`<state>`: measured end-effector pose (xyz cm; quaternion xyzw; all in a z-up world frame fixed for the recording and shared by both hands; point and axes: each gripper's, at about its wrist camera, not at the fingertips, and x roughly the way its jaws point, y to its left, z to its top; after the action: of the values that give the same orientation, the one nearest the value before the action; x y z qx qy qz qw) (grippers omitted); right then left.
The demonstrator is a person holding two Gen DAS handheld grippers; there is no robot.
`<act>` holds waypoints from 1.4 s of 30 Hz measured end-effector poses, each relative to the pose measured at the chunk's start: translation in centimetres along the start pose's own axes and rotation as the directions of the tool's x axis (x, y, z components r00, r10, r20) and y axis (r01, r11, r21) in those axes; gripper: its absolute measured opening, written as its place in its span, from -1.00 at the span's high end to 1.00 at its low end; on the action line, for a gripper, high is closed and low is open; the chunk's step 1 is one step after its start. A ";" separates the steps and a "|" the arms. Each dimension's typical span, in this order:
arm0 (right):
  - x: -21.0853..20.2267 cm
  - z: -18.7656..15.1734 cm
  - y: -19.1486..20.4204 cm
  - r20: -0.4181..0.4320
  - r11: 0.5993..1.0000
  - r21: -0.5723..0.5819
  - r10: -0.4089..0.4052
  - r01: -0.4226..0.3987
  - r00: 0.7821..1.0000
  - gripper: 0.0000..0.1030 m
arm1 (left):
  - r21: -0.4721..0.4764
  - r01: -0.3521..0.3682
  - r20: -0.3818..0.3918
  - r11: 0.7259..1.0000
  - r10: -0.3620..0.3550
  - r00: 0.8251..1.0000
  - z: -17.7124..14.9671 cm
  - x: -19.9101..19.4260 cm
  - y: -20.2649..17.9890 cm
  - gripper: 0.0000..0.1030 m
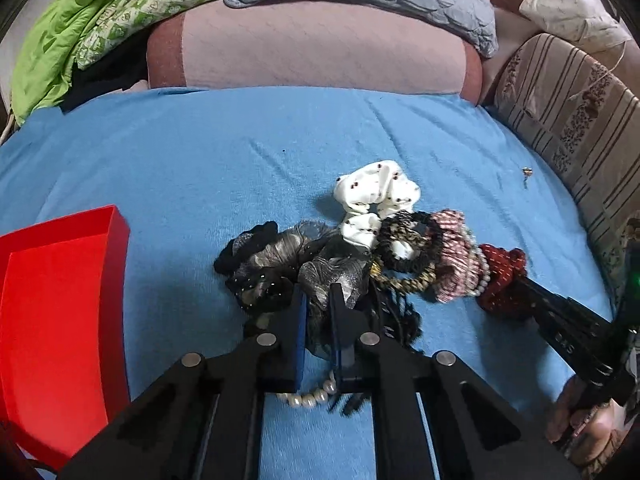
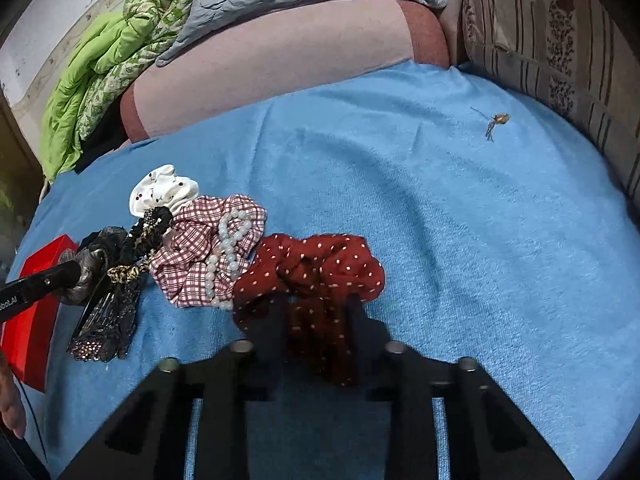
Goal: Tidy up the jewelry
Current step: 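Grasp the grey sheer scrunchie with the left tool while the right tool grasps the red polka-dot scrunchie, then carry both held scrunchies over the red tray with both tools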
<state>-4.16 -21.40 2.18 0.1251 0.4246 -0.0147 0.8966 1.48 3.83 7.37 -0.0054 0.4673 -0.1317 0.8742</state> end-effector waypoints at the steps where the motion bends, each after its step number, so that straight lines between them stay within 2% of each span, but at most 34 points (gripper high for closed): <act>1: -0.4 0.0 0.0 0.013 1.000 0.002 -0.002 0.002 1.000 0.66 | -0.004 0.004 0.004 1.000 -0.004 1.000 -0.2 -0.6 -0.1 0.81; 8: -2.1 -0.4 -0.1 0.047 0.999 0.041 -0.013 0.011 0.999 0.80 | -0.039 0.068 0.054 0.997 -0.066 0.996 -2.2 -6.2 0.4 0.82; 14: -4.4 -1.5 1.2 0.100 0.999 0.011 -0.046 0.045 0.994 0.82 | -0.111 0.184 0.106 0.977 -0.173 0.979 -3.8 -11.0 2.4 0.82; 16: -5.4 -2.0 2.3 0.136 0.996 -0.031 -0.073 0.078 0.988 0.83 | -0.127 0.189 0.133 0.974 -0.172 0.976 -4.1 -12.4 3.1 0.82; 19: -6.8 -2.4 3.9 0.169 0.992 -0.076 -0.085 0.099 0.982 0.83 | -0.128 0.148 0.180 0.981 -0.124 0.976 -4.6 -14.4 4.2 0.82; 21: -8.1 -2.6 4.3 0.177 0.995 -0.070 -0.052 0.066 0.983 0.84 | -0.131 0.112 0.200 0.985 -0.085 0.976 -4.9 -15.4 5.2 0.81; 26: -11.1 -3.1 5.8 0.154 0.992 -0.015 0.123 -0.122 0.980 0.84 | -0.185 0.069 0.217 0.980 -0.028 0.976 -5.3 -16.0 8.2 0.82; 31: -12.5 -2.4 9.2 0.134 0.979 -0.068 0.202 -0.194 0.970 0.84 | -0.225 0.070 0.221 0.972 -0.019 0.975 -5.7 -16.0 10.9 0.81; 37: -11.8 -2.0 13.4 0.066 0.958 -0.095 0.278 -0.271 0.958 0.84 | -0.283 0.077 0.220 0.956 -0.013 0.975 -5.3 -15.5 15.2 0.81; 42: -10.7 -1.6 17.5 0.010 0.942 -0.137 0.311 -0.307 0.950 0.83 | -0.356 0.041 0.220 0.933 0.041 0.975 -4.1 -14.5 20.0 0.82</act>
<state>-9.87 -4.90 13.13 0.1296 0.3855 0.1524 0.9008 -5.03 27.05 14.21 -0.1796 0.3821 -0.0428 0.9055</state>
